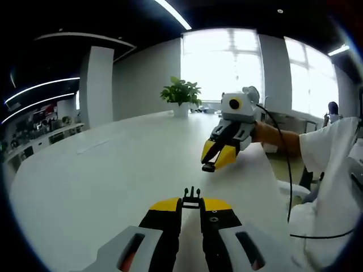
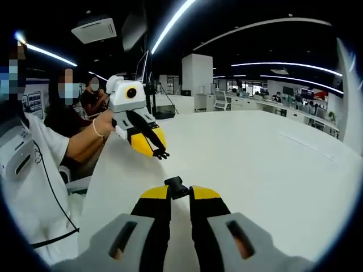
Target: Snap the two parts of the plastic buckle together until the buckle closes and remains connected.
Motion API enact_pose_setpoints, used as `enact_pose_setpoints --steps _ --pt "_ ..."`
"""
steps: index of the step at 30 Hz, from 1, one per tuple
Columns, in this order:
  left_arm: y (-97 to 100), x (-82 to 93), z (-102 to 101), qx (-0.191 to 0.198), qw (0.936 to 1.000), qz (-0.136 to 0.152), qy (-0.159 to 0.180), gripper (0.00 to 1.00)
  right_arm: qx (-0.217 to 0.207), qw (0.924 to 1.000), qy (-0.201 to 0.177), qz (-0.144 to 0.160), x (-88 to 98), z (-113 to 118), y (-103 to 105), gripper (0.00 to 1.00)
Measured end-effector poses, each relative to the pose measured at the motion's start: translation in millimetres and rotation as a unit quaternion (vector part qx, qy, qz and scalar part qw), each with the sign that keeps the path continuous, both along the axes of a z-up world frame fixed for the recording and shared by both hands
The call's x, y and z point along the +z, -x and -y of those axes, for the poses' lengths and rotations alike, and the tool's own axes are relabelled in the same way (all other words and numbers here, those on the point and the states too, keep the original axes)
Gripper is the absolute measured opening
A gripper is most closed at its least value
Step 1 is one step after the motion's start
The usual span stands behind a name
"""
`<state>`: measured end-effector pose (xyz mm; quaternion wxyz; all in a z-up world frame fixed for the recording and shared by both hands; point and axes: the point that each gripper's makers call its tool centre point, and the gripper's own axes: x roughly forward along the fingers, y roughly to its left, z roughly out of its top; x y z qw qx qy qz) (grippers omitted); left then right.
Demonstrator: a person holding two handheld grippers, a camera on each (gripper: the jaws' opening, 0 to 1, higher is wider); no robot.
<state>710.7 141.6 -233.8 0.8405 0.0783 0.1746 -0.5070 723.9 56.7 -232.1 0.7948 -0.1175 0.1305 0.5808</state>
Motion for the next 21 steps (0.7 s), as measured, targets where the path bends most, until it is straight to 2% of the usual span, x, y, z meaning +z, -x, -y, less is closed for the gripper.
enact_pose_setpoints --steps 8,12,21 --pt "10.1 -10.4 8.6 -0.038 0.9992 -0.005 -0.012 0.12 0.026 0.9996 0.007 -0.004 -9.1 -4.6 12.0 0.12" --pt "19.7 -15.3 13.7 -0.062 0.9978 -0.009 -0.018 0.12 0.04 0.999 0.016 0.005 -11.9 -7.8 18.5 0.12" --pt "26.1 -17.0 17.7 -0.082 0.9964 -0.012 -0.018 0.12 0.048 0.9985 0.026 0.007 -16.0 -12.5 21.6 0.12"
